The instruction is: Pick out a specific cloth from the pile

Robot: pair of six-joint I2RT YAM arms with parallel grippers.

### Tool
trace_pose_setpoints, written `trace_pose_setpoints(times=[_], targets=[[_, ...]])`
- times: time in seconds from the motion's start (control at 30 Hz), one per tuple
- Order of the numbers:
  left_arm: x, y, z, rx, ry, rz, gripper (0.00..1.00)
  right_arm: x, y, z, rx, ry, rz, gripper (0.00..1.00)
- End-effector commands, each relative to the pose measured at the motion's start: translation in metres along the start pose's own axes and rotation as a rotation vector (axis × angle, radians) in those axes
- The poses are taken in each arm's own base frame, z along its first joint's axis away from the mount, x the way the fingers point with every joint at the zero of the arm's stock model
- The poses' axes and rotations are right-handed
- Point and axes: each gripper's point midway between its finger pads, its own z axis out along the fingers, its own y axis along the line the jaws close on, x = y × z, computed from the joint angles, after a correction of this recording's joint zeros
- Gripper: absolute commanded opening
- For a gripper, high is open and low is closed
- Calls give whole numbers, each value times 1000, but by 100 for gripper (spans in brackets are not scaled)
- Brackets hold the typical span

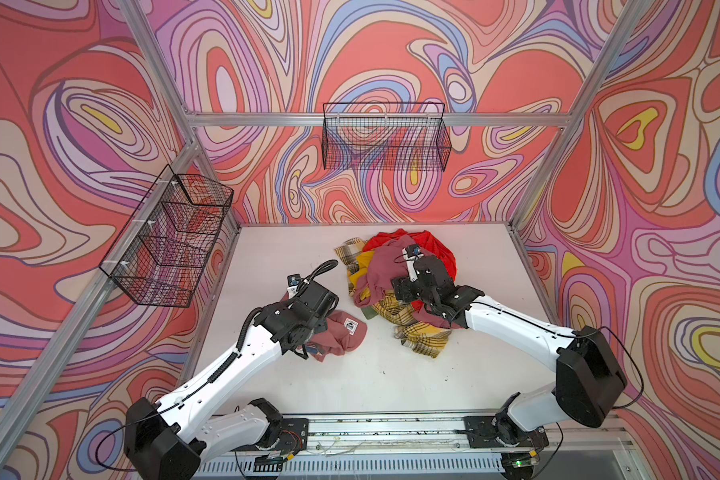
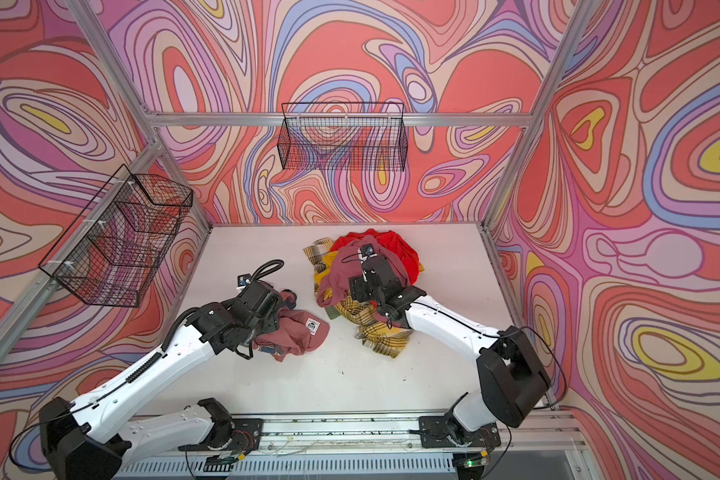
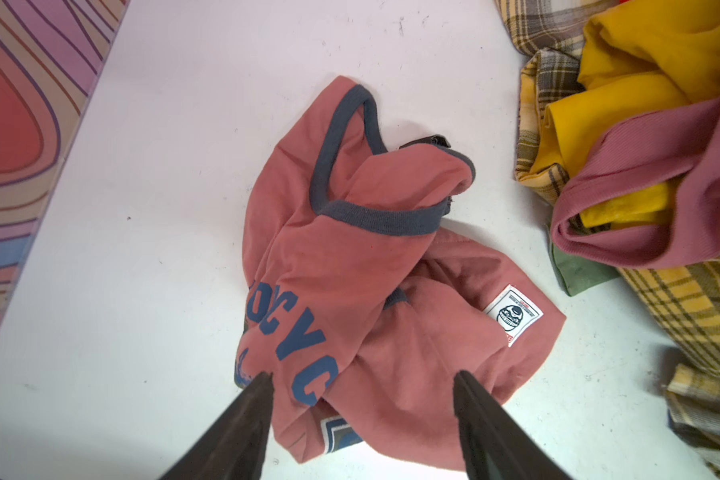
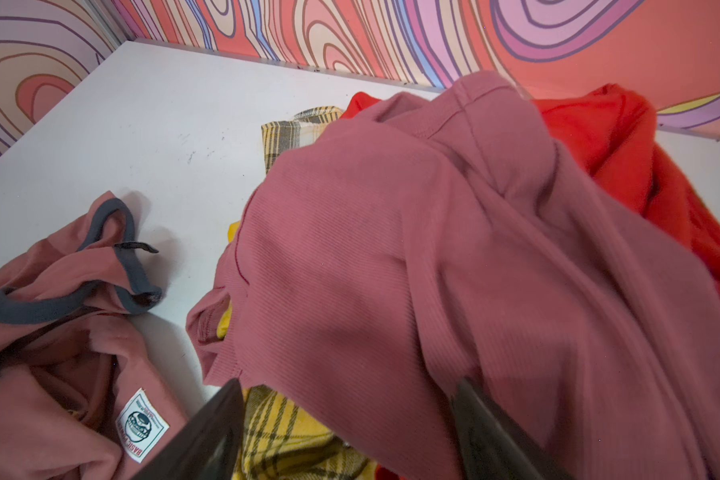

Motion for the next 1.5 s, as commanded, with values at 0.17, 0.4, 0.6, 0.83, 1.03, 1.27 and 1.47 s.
trace_pose_setpoints(times=[0.17, 0.4, 0.6, 0.83, 1.03, 1.27, 1.47], targets=[[1, -34, 18, 41, 62, 324, 100, -12, -6, -15, 20, -51, -54, 82], [17, -55, 49, 63, 187, 534, 100, -15, -3, -26, -10, -75, -102, 85], [32, -48, 80, 150, 338, 431, 100, -15, -6, -33, -4, -79, -130, 86], [50, -57, 98, 169, 412, 460, 100, -13, -5, -34, -7, -71, -140, 86], [76, -46, 124, 48, 554, 435, 100, -17, -5, -37, -8, -79, -140, 86], [96, -47, 138, 29, 594, 339, 88, -18, -9, -42, 9, -86, -152, 86], [108, -36, 145, -13, 597, 311, 36, -18, -12, -44, 23, -85, -165, 86]])
